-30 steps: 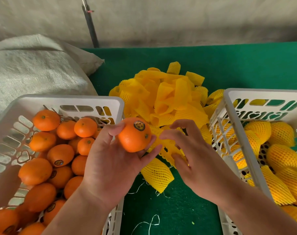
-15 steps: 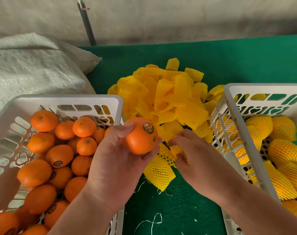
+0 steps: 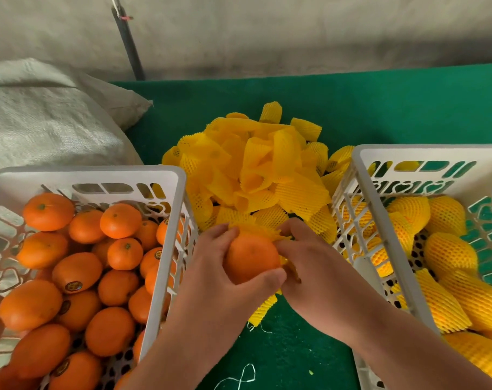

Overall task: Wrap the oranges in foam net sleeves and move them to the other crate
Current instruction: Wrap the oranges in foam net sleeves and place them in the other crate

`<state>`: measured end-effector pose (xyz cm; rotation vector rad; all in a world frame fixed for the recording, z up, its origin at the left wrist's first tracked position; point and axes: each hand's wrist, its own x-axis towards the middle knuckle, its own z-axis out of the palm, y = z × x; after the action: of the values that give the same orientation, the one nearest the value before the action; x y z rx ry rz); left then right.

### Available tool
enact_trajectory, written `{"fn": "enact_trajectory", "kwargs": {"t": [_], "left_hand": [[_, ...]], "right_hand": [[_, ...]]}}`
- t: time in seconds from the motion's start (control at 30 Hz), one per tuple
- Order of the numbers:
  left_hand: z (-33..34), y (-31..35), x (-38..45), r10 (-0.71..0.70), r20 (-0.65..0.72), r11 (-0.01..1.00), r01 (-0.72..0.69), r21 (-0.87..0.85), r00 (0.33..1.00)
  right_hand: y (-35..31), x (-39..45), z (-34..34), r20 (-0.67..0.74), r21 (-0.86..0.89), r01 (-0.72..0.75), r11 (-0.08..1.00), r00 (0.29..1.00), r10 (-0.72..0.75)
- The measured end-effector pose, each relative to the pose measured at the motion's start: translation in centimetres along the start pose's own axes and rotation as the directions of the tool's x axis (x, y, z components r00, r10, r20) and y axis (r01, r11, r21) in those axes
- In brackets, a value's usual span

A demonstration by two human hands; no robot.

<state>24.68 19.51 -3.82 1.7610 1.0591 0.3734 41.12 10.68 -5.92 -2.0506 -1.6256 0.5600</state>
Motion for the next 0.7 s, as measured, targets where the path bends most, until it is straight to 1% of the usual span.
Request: {"fn": "enact_trajectory", "kwargs": {"t": [0.07, 0.17, 0.3, 0.4, 0.53, 0.63, 0.7], "left_hand": [[0.4, -0.2, 0.0, 0.062, -0.008, 0.992, -0.061, 0.110, 0.998], [0.6, -0.6, 0.3, 0.090, -0.057, 0.986, -0.081, 0.146, 0.994], [0.5, -0.8, 0.5, 0.096, -0.138, 0.980, -0.069, 0.187, 0.986], [0.4, -0.6, 0.6, 0.087, -0.134, 0.984, -0.064, 0.169, 0.987], [0.1, -1.1, 0.7, 0.061, -0.020, 0.997, -0.060, 0.051, 0.998], [-0.1, -1.4, 0.7, 0.102, 0.046, 0.995, -0.101, -0.023, 0.994], [-0.2, -1.3, 0.7, 0.132, 0.038, 0.990, -0.129, -0.058, 0.991]], "right_hand": [[0.2, 0.1, 0.0, -0.016, 0.014, -0.014, 1.000, 1.000, 0.014], [0.3, -0.1, 0.0, -0.047, 0.010, -0.027, 1.000, 0.999, 0.027], [-0.4, -0.3, 0.1, -0.066, 0.051, 0.012, 0.999, 0.998, -0.008], [-0.8, -0.4, 0.2, -0.073, 0.056, 0.031, 0.998, 0.997, -0.027], [-0.9, -0.4, 0.1, -0.080, 0.042, 0.032, 0.999, 0.996, -0.029], [-0.8, -0.4, 0.0, -0.108, 0.060, 0.053, 0.997, 0.993, -0.047], [-0.8, -0.5, 0.0, -0.122, 0.049, 0.052, 0.997, 0.991, -0.046]]}}
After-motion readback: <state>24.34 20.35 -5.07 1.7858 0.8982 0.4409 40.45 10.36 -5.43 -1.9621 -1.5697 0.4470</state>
